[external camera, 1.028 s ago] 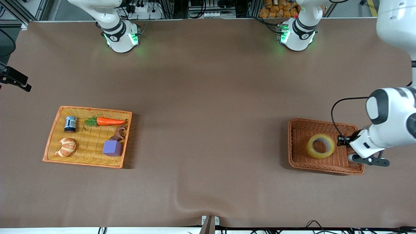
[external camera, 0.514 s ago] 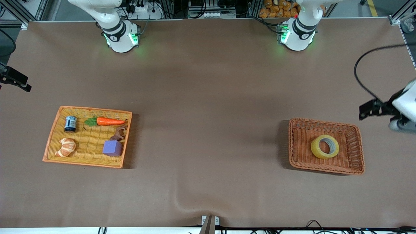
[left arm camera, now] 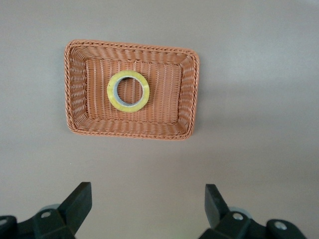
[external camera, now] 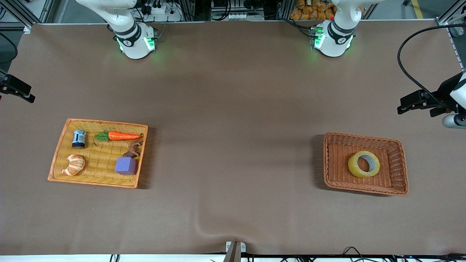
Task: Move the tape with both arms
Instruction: 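Lower the tape into the basket and open the left gripper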
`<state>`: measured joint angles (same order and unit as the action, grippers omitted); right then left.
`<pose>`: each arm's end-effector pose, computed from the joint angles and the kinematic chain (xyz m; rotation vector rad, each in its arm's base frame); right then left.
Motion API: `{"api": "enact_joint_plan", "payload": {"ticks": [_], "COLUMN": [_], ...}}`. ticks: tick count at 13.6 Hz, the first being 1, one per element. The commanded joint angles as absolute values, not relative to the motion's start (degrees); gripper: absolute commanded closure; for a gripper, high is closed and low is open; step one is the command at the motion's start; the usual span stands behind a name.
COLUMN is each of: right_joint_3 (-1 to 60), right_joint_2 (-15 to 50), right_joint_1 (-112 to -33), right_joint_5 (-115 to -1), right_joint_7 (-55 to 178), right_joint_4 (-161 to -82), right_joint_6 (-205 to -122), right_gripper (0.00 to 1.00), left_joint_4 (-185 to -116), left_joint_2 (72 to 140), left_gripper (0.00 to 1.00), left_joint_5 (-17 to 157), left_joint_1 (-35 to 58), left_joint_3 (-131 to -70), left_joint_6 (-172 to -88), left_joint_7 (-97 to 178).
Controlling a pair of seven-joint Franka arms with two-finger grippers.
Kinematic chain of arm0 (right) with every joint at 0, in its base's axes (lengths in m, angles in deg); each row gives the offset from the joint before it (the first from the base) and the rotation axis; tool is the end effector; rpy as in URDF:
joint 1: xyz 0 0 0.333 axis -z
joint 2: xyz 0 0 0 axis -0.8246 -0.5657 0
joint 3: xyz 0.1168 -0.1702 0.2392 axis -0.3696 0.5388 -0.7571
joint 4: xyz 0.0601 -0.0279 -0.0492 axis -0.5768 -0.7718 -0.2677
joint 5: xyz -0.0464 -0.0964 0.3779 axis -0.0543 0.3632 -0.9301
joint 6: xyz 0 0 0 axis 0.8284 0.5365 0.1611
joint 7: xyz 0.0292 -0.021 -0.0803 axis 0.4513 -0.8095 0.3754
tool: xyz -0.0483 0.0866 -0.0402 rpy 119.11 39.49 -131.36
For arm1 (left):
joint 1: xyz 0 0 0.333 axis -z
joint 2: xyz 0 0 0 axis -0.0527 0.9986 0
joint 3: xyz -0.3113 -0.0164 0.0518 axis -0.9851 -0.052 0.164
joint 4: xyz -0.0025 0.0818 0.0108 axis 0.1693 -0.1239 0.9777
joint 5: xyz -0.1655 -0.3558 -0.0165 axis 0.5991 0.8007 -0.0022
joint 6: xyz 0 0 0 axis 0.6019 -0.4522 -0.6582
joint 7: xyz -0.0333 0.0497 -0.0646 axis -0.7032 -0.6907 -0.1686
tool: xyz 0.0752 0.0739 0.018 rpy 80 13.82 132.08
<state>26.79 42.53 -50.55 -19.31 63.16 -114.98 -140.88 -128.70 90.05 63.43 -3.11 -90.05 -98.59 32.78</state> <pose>0.5447 -0.0758 0.6299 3.1112 -0.0296 0.0658 0.5972 -0.0134 0.6220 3.0749 -0.0782 -0.0491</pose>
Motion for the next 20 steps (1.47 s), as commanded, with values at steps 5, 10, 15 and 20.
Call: {"api": "enact_joint_plan", "payload": {"ticks": [5,10,15,20], "right_joint_3": [26.1,26.1,26.1,26.1], "right_joint_2": [41.9,41.9,41.7,41.6], "right_joint_1": [-49.8,-49.7,-49.8,-49.8], "right_joint_5": [-18.7,-18.7,-18.7,-18.7], "right_joint_7": [62.4,62.4,62.4,62.4], "right_joint_4": [-113.5,-113.5,-113.3,-112.8], "right_joint_6": [-140.0,-140.0,-140.0,-140.0], "right_gripper": [0.0,0.0,0.0,0.0], "left_joint_4": [-132.2,-134.4,-135.1,-136.8], "left_joint_2": [82.3,79.9,80.1,79.9], "left_gripper": [0.0,0.0,0.0,0.0], "left_joint_5": [65.5,65.3,63.4,63.3], "left_joint_1": [-0.3,4.7,5.6,10.3], "left_joint_3": [-86.8,-80.3,-80.2,-76.3], "left_joint_6": [-96.9,-94.5,-95.0,-96.3], "left_joint_7": [39.6,42.3,42.3,42.4]}}
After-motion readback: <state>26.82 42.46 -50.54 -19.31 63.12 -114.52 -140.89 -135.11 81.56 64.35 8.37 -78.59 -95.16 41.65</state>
